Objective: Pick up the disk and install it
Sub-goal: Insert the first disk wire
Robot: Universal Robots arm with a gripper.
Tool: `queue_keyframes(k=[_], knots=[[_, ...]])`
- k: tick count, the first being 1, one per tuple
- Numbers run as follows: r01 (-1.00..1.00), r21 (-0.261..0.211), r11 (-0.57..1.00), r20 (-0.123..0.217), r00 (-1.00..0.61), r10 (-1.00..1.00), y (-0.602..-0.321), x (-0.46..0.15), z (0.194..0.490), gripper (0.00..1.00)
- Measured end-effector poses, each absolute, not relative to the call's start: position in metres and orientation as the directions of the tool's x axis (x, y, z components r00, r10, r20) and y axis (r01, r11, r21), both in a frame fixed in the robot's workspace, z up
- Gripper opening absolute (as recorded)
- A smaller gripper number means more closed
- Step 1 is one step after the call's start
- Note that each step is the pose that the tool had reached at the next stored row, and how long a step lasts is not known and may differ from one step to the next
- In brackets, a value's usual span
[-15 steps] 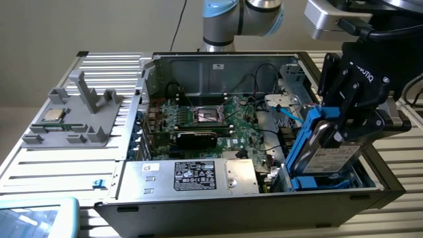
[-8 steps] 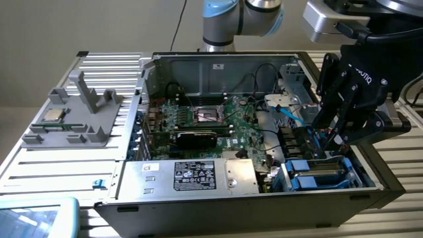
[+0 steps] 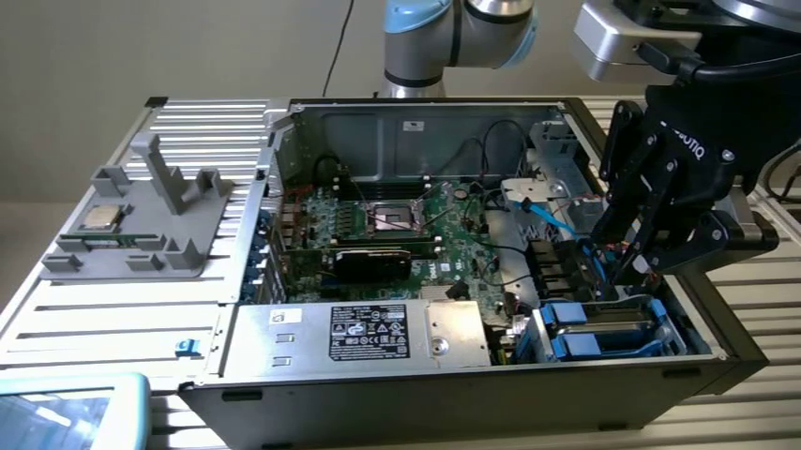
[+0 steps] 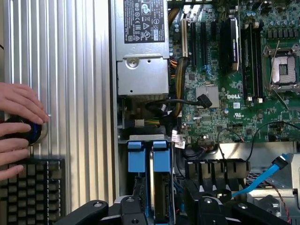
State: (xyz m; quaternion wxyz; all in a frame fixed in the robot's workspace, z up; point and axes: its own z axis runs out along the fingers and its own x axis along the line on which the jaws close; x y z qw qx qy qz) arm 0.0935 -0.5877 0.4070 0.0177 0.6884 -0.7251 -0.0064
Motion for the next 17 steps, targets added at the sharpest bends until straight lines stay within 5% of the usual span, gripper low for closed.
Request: queue_keyframes(k=[17], knots=[[-0.998,0.031,0.053,0.017,-0.052,-0.998,-0.5789,0.1013,0.4069,0.45]])
